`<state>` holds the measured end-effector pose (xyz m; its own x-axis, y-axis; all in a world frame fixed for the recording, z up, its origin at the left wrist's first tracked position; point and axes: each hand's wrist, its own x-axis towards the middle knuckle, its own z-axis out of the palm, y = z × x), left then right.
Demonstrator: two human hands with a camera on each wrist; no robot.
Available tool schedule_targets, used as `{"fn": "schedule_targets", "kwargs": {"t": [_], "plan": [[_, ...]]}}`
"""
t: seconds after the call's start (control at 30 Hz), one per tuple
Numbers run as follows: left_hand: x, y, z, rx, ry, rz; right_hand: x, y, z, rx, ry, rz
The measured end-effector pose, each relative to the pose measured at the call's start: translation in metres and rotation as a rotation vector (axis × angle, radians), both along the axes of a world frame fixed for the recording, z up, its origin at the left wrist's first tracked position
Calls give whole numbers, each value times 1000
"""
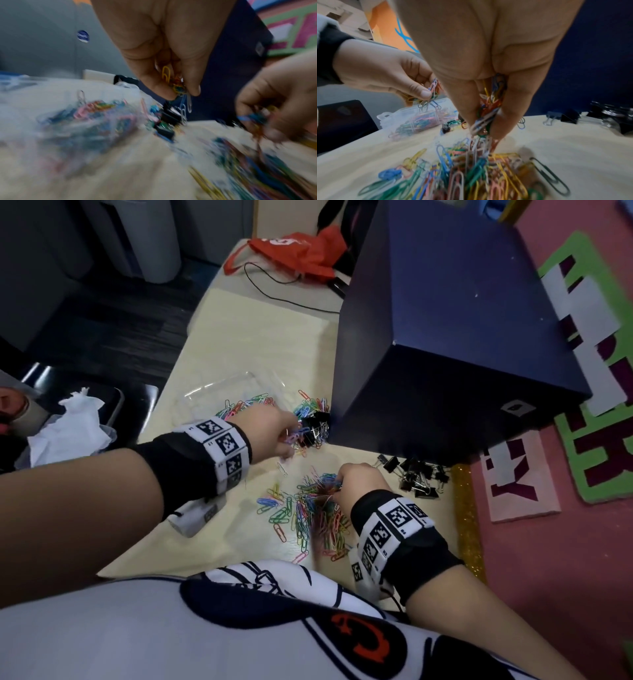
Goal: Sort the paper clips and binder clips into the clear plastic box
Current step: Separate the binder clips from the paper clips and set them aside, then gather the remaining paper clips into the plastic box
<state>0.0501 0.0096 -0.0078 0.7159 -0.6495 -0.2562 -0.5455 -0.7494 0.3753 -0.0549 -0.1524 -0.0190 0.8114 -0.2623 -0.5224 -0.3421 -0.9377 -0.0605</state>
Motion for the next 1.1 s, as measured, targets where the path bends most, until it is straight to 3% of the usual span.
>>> {"fn": "schedule_targets", "kwargs": {"t": [0.13, 0.3, 0.47, 0.57, 0.67, 0.8, 0.93, 1.1], "plan": [[29, 23, 12, -68, -78, 113, 14, 10, 19, -4, -17, 53], [52, 59, 6, -26, -8, 248, 46, 37, 37, 254, -140, -55], [56, 78, -5, 41, 29, 209, 87, 70, 33, 403, -281, -97], [56, 86, -10, -20, -8, 290, 107, 87, 29, 421, -333, -91], [56, 87, -13, -116, -35, 364, 120, 94, 23, 399, -261, -68], [50, 84, -22, -26, -70, 138, 127, 91, 21, 264, -233, -27], [42, 81, -31, 255, -138, -121, 129, 103, 9, 179, 96, 175], [39, 88, -27, 389, -250, -230, 109, 81, 2, 161, -7, 235]]}}
